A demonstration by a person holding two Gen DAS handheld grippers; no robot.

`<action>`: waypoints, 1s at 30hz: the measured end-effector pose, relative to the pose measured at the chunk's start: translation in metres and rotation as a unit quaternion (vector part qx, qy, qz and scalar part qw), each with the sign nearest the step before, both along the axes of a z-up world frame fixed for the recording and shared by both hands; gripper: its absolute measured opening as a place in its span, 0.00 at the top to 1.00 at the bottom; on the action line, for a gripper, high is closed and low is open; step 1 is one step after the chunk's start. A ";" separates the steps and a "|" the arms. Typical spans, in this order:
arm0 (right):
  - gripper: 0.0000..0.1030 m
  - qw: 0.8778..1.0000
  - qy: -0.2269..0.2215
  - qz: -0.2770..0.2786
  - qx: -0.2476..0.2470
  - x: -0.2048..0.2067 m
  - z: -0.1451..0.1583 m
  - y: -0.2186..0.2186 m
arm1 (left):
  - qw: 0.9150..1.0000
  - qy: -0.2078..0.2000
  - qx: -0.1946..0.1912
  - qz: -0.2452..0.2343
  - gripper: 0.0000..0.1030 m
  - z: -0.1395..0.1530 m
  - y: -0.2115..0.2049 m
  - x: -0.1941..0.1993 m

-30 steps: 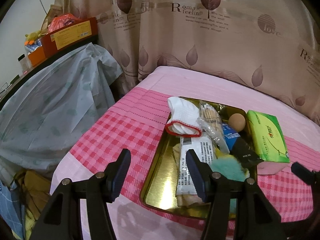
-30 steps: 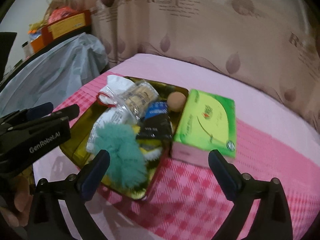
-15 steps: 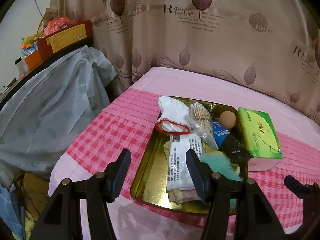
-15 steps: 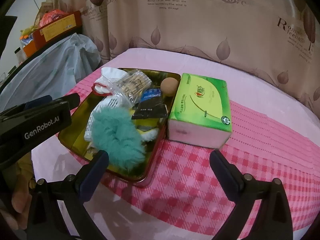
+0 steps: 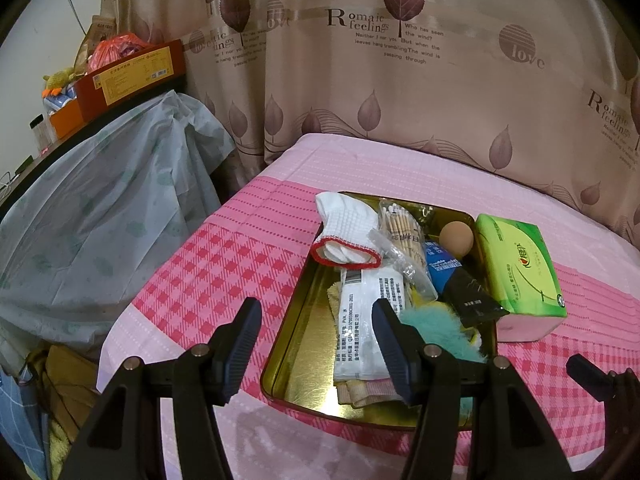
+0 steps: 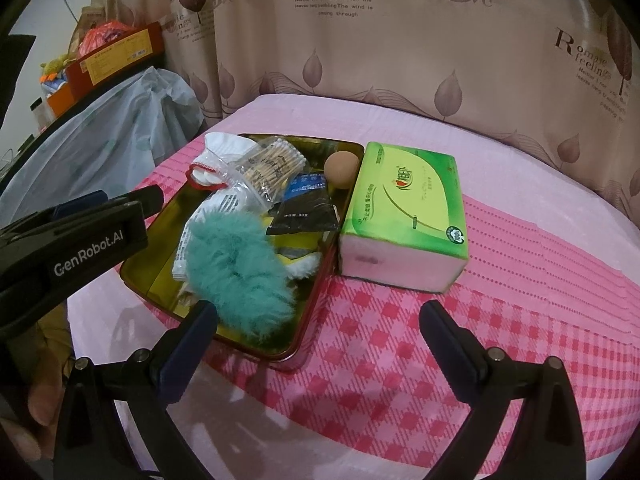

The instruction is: Organize soft objects

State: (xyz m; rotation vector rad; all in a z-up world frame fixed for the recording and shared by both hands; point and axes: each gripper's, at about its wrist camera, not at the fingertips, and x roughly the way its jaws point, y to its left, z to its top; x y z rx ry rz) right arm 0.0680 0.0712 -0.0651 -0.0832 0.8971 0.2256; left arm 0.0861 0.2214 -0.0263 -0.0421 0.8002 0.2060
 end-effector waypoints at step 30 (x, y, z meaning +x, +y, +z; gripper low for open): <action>0.03 1.000 0.007 0.000 0.001 -0.006 -0.005 0.003 | 1.000 0.001 0.001 0.000 0.43 0.000 0.000 0.000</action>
